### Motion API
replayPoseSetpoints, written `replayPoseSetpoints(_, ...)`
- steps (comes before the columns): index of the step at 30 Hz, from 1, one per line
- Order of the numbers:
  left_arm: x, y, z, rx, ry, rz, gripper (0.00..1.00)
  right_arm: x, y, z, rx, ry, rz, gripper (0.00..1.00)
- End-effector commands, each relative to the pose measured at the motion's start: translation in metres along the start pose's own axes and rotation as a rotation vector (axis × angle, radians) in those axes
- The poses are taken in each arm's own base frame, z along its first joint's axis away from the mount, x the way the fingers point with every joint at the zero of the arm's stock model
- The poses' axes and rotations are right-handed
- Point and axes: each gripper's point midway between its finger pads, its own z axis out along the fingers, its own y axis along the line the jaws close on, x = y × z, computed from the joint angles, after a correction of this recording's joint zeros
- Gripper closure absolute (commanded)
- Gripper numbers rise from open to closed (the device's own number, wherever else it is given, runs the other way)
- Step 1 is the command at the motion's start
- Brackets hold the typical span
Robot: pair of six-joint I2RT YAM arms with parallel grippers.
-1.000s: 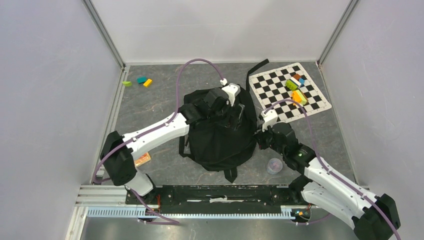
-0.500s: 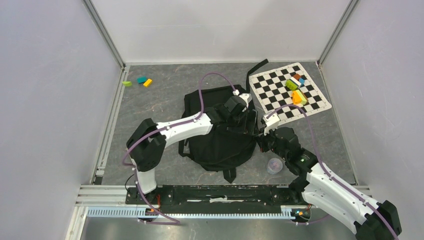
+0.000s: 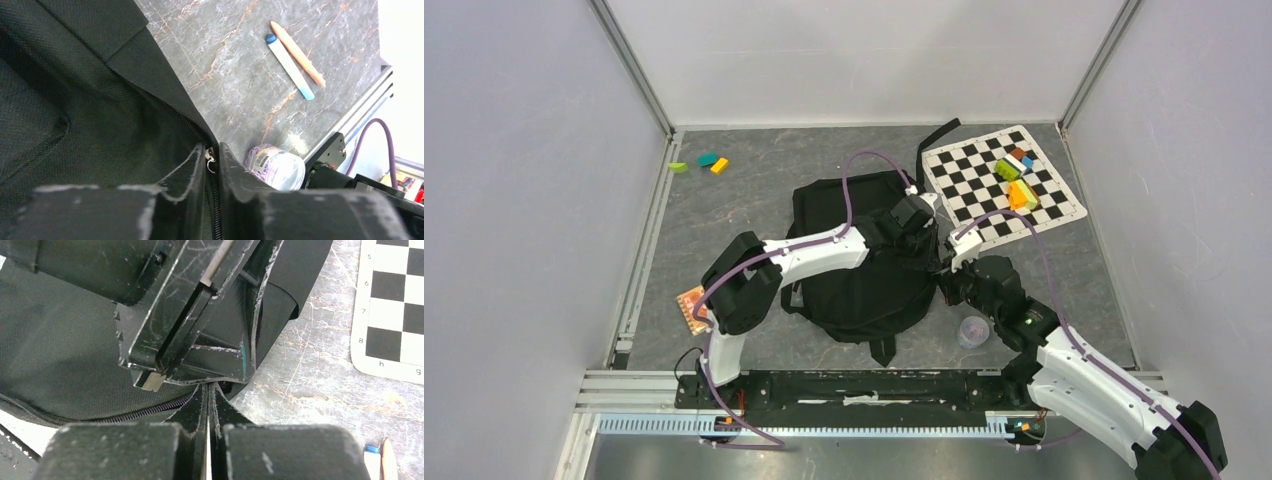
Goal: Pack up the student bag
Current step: Zip the student bag at the center of the board.
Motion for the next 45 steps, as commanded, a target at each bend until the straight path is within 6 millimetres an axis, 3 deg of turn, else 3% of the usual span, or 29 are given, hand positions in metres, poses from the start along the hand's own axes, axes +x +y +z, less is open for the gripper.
replayPoseSetpoints(1,-0.012,-0.028,-0.002,0.083,-0.027,-0.017,0.90,-0.024,0.007,-0.001,-0.028,-0.082,0.014,1.00)
replayPoseSetpoints(3,-0.020,-0.036,-0.003,0.110,-0.058,-0.016,0.98,-0.026,0.010,-0.001,-0.037,-0.088,0.038,1.00)
replayPoseSetpoints(8,-0.045,-0.052,-0.008,0.161,-0.148,0.004,0.98,-0.029,0.024,-0.005,-0.095,-0.111,0.095,1.00)
replayPoseSetpoints(16,-0.079,-0.059,-0.020,0.162,-0.262,0.025,0.98,-0.024,0.038,-0.007,-0.147,-0.101,0.118,1.00)
replayPoseSetpoints(34,-0.141,-0.034,-0.037,0.134,-0.411,0.073,0.98,-0.055,0.097,-0.014,-0.306,-0.147,0.137,1.00)
replayPoseSetpoints(45,-0.202,-0.015,-0.058,0.058,-0.572,0.087,0.98,-0.058,0.159,-0.006,-0.376,-0.129,0.052,1.00)
